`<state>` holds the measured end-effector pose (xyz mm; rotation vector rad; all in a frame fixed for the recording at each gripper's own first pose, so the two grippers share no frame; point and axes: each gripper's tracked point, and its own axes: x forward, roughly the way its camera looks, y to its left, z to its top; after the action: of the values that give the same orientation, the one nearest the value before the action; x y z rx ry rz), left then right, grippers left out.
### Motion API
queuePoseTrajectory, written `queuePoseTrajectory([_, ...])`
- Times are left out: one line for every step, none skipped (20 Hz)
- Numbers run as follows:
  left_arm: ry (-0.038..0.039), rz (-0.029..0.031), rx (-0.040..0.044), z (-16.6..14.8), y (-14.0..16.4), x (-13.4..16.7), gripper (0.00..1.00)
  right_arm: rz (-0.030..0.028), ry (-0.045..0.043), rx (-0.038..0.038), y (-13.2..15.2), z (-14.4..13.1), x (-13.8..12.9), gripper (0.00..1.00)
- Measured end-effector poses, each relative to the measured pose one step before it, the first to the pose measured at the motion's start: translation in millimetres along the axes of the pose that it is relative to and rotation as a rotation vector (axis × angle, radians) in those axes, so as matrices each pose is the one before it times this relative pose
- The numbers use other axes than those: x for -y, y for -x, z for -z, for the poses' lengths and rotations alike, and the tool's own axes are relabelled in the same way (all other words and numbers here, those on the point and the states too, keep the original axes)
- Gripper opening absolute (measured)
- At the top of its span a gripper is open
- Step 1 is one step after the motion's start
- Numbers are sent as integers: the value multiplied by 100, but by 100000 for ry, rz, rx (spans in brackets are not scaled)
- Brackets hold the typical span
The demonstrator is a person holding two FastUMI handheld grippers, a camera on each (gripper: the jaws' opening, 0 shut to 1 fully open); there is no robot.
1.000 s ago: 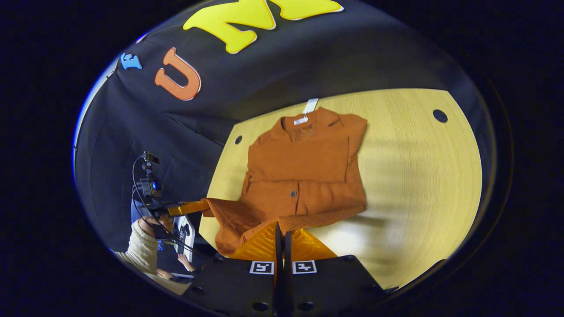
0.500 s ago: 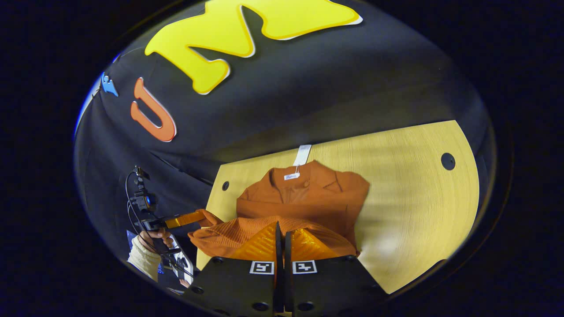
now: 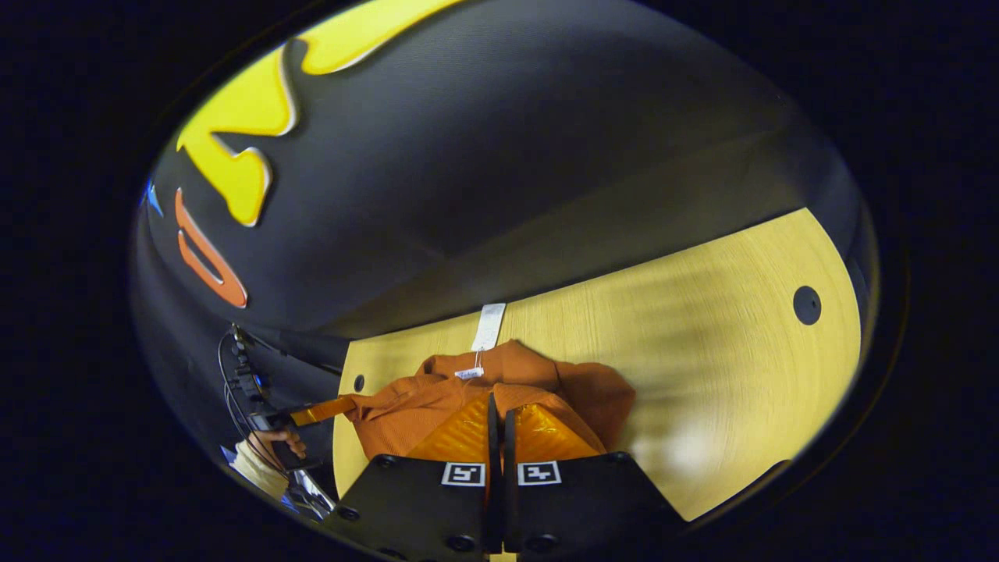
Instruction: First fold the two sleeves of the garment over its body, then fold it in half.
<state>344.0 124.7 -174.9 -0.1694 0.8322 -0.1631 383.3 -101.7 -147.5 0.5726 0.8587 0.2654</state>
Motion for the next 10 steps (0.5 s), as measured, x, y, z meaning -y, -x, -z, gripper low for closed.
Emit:
queuePoseTrajectory([-3063, -1239, 208, -128, -38, -500, 3, -825, -3037, 2096, 348, -504, 507, 1])
queuePoseTrajectory([-1079, -420, 1185, -238, -362, -313, 3, 580, -3398, 1617, 167, -677, 1108, 1])
queuePoseTrajectory([-306, -1008, 1087, -365, -814, -66, 3, 1725, -3781, 556, -126, -338, 1257, 0])
queuePoseTrajectory([-363, -1172, 189, 16, -607, -225, 2, 1811, -3710, -823, 143, 72, 1070, 1])
queuePoseTrajectory([-8, -977, -779, 515, -712, -63, 3, 450, -3072, -1820, 80, 73, 783, 1])
queuePoseTrajectory([81, -533, -1462, 432, -590, 95, 2, 1161, -1706, -2323, 736, -336, 783, 0])
queuePoseTrajectory([243, 97, -975, 392, -620, 206, 3, 344, -282, -1392, 23, -116, 631, 1])
queuePoseTrajectory([253, -299, -1086, 216, -483, 43, 3, 32, -569, -572, 190, -172, 359, 1])
queuePoseTrajectory([666, -381, -549, 403, -237, -26, 4, -867, -1685, -21, 230, -336, 63, 1])
queuePoseTrajectory([948, 1266, -82, 2, -172, 397, 4, -1501, -2298, -991, 360, -270, -108, 2])
